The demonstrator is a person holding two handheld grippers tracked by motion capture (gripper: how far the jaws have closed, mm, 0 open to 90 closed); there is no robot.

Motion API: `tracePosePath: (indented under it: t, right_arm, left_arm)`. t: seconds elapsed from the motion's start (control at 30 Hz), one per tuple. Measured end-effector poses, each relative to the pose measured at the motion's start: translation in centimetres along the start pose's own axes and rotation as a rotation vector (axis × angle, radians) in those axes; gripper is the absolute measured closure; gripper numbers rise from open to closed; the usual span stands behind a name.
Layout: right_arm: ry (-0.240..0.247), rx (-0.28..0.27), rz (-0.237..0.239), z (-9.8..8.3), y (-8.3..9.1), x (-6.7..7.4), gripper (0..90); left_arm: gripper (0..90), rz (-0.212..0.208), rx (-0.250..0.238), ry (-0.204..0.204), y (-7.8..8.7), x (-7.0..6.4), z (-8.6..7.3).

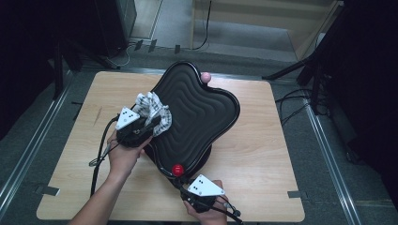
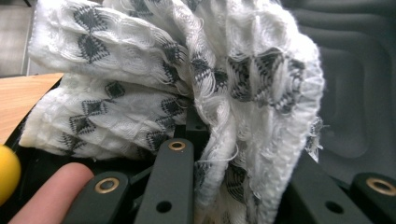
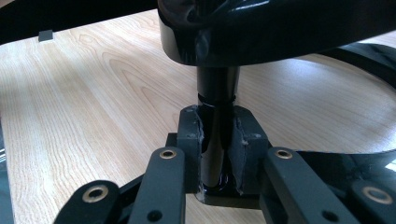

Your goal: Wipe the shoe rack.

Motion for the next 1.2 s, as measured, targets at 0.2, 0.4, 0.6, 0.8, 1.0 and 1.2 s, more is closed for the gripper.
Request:
tracePosePath:
  t: [0.2, 0.4, 0.6, 0.8, 1.0, 1.2]
  right_arm:
    - [0.0, -0.001, 0.0, 0.0, 0.0, 0.0, 76.0]
    - [0.002, -0.001, 0.001, 0.0, 0.0, 0.0, 76.0]
    - [0.001, -0.003, 0.002, 0.0, 0.0, 0.0, 76.0]
    - [0.001, -0.003, 0.004, 0.0, 0.0, 0.0, 76.0]
    - [-0.001, -0.001, 0.005, 0.0, 0.0, 0.0, 76.0]
    - [0.0, -0.002, 0.006, 0.0, 0.0, 0.0, 76.0]
  left_arm:
    - [78.0, -0.012, -0.004, -0.016, -1.2, -0.8, 1.3]
    - [78.0, -0.035, -0.005, -0.033, -3.0, -2.1, 3.1]
    - [78.0, -0.05, -0.008, -0.051, -4.8, -3.2, 5.0]
    - [77.9, -0.058, -0.008, -0.068, -6.6, -3.9, 7.0]
    - [77.5, -0.069, 0.0, -0.094, -7.9, -4.3, 8.5]
    - [77.3, -0.076, 0.012, -0.111, -7.7, -4.3, 8.1]
Point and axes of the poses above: each handheld gripper's, and its own axes: y roughly backward along the jaws, z roughly out of its top, x roughly to its left, the point moved 8 cm from there along -y, roughly forward along the jaws, and after that the axes turned 4 degrees about -z, right-handed, at the moved point
